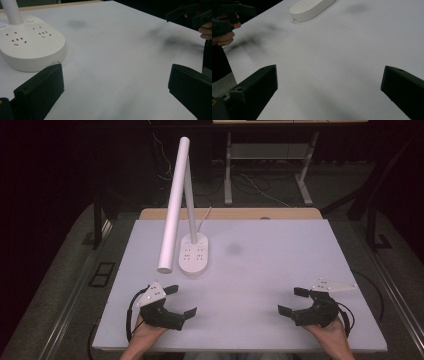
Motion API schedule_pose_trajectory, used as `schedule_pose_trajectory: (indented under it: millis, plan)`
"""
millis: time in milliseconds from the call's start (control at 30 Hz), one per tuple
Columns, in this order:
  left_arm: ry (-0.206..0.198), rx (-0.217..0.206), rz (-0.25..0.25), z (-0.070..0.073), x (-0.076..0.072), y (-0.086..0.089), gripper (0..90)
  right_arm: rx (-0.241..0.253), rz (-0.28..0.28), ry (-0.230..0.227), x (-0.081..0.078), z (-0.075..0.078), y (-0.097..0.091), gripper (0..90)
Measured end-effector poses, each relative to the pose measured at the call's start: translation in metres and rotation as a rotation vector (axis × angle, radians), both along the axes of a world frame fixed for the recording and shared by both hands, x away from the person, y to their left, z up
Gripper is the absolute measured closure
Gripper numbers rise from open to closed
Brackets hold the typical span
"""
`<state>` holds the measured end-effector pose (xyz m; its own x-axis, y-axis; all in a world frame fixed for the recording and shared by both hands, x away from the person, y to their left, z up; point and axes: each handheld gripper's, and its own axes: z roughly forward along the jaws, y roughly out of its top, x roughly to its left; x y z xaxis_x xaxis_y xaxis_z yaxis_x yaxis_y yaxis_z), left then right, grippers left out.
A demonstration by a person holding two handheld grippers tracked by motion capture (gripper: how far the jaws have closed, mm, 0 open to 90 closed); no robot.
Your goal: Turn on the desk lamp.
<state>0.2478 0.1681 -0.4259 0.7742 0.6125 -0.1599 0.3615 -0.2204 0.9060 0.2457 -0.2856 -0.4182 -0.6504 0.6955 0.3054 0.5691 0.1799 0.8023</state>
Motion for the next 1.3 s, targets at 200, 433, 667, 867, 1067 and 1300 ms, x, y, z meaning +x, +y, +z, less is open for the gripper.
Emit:
schedule_pose_trajectory:
  millis: [200, 433, 667, 867, 1067, 1300]
  plan:
    - [0.001, 0.001, -0.001, 0.000, 0.000, 0.000, 0.0, -0.001, 0.003, 0.001, 0.000, 0.000, -0.001, 0.2]
    - [0.002, 0.000, -0.002, 0.000, 0.000, 0.000, 0.0, 0.000, 0.002, 0.006, 0.000, 0.000, -0.001, 0.1]
    - [0.001, 0.001, -0.003, 0.000, 0.000, 0.000, 0.0, -0.002, 0.011, 0.013, 0.000, 0.000, -0.001, 0.2]
    - [0.000, 0.001, -0.004, 0.000, -0.001, 0.000, 0.0, -0.004, 0.020, 0.016, 0.000, 0.001, -0.003, 0.2]
    - [0.000, 0.005, -0.003, 0.000, -0.001, 0.000, 0.0, -0.007, 0.029, 0.018, 0.000, 0.005, -0.002, 0.2]
    - [0.001, 0.009, -0.003, 0.000, -0.001, 0.000, 0.0, -0.017, 0.044, 0.029, 0.001, 0.010, 0.002, 0.2]
